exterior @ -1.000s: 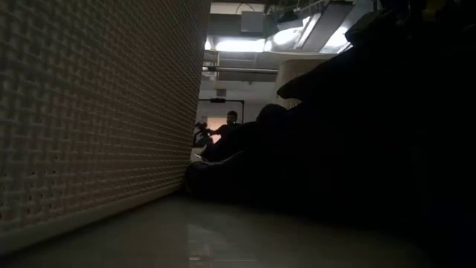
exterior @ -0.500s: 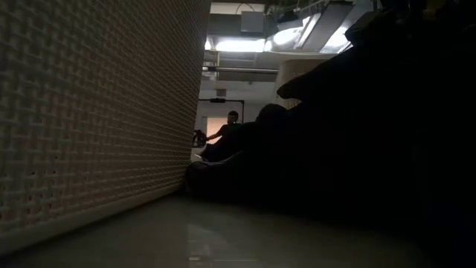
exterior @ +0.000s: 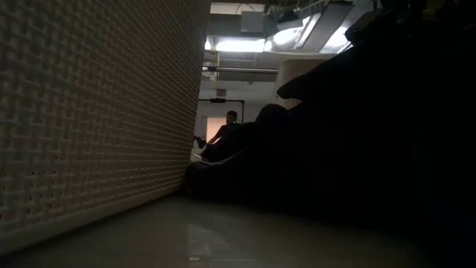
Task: Sort clothes
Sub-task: Put the stripe sock into the bottom white bin
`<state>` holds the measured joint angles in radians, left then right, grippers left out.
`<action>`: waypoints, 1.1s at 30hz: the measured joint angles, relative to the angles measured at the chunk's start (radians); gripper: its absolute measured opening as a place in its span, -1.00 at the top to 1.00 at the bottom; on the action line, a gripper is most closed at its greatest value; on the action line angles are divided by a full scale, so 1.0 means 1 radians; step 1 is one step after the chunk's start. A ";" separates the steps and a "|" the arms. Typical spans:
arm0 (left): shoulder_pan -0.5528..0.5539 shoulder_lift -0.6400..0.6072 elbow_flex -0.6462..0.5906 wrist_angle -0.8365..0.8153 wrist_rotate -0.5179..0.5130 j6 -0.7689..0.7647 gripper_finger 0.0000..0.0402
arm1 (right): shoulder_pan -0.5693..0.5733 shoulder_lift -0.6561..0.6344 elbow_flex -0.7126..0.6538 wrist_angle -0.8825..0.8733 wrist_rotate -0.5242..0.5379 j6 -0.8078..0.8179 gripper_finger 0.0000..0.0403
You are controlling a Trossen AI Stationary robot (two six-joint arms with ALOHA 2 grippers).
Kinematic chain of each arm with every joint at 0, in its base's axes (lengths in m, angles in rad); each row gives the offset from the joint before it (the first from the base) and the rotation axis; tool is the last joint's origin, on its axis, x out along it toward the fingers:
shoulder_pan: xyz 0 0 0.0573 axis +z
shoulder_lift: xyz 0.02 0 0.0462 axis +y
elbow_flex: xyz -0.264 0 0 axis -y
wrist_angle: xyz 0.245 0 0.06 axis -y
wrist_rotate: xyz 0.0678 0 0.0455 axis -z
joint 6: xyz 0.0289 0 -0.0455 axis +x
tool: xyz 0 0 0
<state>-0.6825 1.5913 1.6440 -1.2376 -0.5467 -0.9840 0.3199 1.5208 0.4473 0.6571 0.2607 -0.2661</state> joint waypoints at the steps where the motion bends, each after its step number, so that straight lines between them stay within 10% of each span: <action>1: 0.003 0.000 0.000 0.001 0.000 0.000 0.86 | 0.000 0.000 0.000 0.000 0.000 0.000 0.97; 12: 0.054 0.001 0.025 0.000 0.029 -0.002 0.21 | 0.000 0.000 0.000 0.000 0.000 0.000 0.97; 33: 0.454 0.001 0.051 0.252 0.026 0.489 0.16 | 0.000 0.000 0.000 0.000 0.000 0.000 0.97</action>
<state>-0.2290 1.5925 1.6955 -0.9853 -0.5205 -0.4954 0.3199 1.5208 0.4473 0.6567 0.2605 -0.2661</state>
